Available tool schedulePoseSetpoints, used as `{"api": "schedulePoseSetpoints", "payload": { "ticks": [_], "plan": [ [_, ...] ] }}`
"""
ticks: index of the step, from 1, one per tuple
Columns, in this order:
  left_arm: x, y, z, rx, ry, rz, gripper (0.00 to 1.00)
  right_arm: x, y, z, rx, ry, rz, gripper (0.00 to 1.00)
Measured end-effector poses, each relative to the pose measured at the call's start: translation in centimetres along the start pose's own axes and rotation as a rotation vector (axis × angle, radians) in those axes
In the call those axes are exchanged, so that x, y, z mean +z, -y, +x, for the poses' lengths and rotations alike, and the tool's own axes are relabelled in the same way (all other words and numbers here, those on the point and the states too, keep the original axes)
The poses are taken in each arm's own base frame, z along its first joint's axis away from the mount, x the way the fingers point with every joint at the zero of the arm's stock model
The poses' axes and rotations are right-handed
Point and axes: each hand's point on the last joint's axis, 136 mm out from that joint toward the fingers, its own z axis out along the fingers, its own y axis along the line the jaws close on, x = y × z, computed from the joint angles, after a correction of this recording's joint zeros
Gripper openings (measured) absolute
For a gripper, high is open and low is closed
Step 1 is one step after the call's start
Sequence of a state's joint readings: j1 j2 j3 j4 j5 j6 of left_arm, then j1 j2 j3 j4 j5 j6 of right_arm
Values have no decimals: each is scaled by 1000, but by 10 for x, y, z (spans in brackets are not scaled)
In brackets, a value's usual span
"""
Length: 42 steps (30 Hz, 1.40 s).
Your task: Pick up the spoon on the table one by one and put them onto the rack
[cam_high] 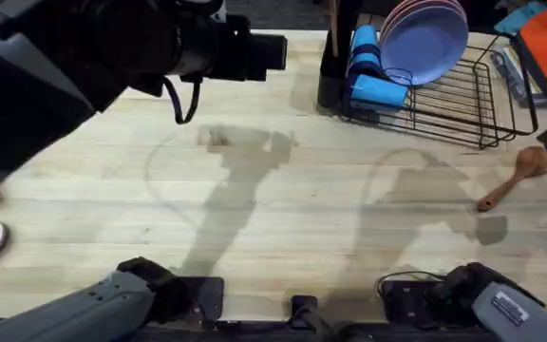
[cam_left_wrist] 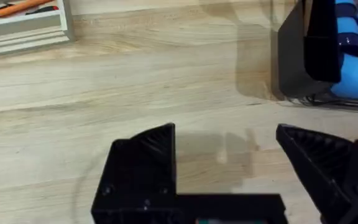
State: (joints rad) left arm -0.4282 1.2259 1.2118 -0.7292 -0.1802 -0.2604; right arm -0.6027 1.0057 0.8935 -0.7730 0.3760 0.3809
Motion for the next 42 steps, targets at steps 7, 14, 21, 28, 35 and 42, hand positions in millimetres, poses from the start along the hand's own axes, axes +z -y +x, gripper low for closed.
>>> {"api": "schedulePoseSetpoints", "payload": {
  "ticks": [7,14,21,28,35,42],
  "plan": [
    [0,0,0,0,0,0,994,40,-10,15,6,-96,-12,994],
    [0,0,0,0,0,0,994,65,-18,26,-15,-170,-1,994],
    [0,0,0,0,0,0,994,82,-26,23,-14,-167,-5,994],
    [0,0,0,0,0,0,994,108,-32,32,-28,-212,12,994],
    [0,0,-1,-1,4,1,993,124,-33,44,-43,-259,30,994],
    [0,0,-2,-1,7,2,993,131,-36,46,-44,-267,26,994]
  ]
}}
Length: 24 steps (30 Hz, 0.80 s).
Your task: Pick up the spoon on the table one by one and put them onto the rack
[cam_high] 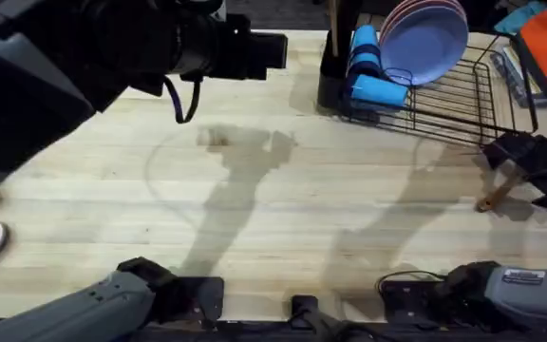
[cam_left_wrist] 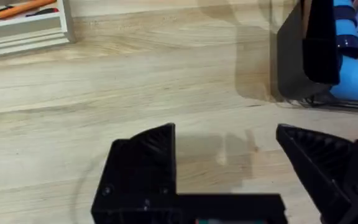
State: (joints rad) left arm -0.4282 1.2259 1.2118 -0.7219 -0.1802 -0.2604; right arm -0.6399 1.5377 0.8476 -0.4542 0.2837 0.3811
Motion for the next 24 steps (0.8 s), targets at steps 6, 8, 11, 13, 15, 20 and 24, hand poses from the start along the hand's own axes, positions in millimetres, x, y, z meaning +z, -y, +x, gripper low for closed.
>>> {"api": "schedulePoseSetpoints", "payload": {
  "ticks": [6,8,11,13,15,20,24],
  "plan": [
    [0,0,0,0,0,0,994,4,-6,-2,9,-17,-45,994],
    [0,0,0,0,0,0,994,6,-7,-3,19,-23,-63,994],
    [0,0,0,0,0,0,994,6,-7,-3,25,-29,-72,994],
    [0,0,0,0,0,0,993,6,-7,-3,25,-32,-75,994],
    [0,0,0,0,0,0,993,6,-7,-3,24,-37,-76,969],
    [0,0,0,0,0,0,993,5,-8,-1,1,-50,-82,780],
    [0,0,0,0,0,0,993,5,-7,0,-20,-56,-81,596]
  ]
}}
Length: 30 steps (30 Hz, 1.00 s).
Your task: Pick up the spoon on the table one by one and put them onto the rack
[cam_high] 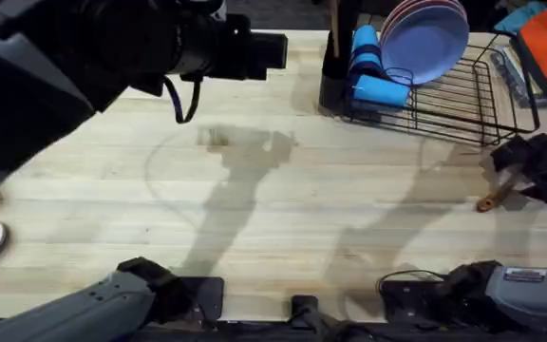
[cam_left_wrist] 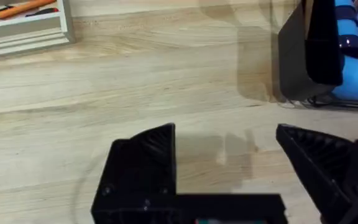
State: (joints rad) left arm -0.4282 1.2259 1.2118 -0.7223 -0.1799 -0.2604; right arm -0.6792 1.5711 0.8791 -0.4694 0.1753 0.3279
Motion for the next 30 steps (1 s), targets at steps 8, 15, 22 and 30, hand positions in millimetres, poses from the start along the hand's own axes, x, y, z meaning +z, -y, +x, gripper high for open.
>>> {"api": "schedulePoseSetpoints", "payload": {
  "ticks": [8,15,22,30],
  "plan": [
    [0,0,0,0,0,0,993,-1,6,3,-24,-13,31,120],
    [0,0,0,0,0,0,994,-2,7,3,-23,-17,34,46],
    [0,0,0,0,0,0,994,-5,8,5,-23,-20,35,36],
    [0,0,0,0,0,0,993,-20,20,22,-27,-33,62,34]
  ]
}}
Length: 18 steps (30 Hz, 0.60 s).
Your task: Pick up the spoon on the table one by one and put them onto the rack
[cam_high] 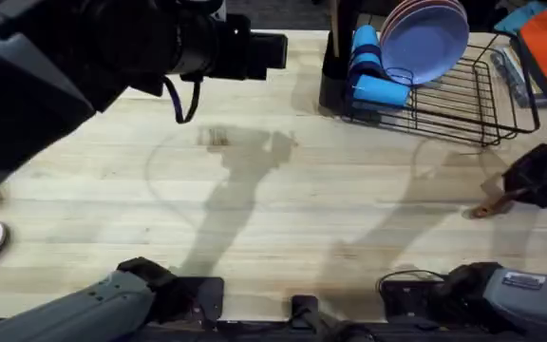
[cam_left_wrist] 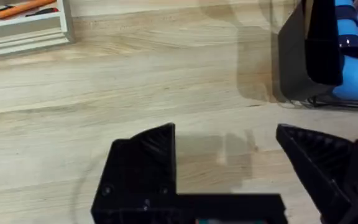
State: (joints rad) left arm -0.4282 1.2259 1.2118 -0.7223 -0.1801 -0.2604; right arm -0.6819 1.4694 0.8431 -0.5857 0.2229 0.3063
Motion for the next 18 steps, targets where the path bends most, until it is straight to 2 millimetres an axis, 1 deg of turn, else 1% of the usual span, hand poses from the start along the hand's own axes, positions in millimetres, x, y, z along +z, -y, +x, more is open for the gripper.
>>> {"api": "schedulePoseSetpoints", "payload": {
  "ticks": [6,7,18],
  "plan": [
    [0,0,0,0,0,0,993,-25,4,-14,20,100,-12,34],
    [0,0,0,0,0,0,993,-38,5,-19,30,146,-24,34],
    [0,0,0,0,0,0,993,-76,9,-32,59,283,-65,34]
  ]
}}
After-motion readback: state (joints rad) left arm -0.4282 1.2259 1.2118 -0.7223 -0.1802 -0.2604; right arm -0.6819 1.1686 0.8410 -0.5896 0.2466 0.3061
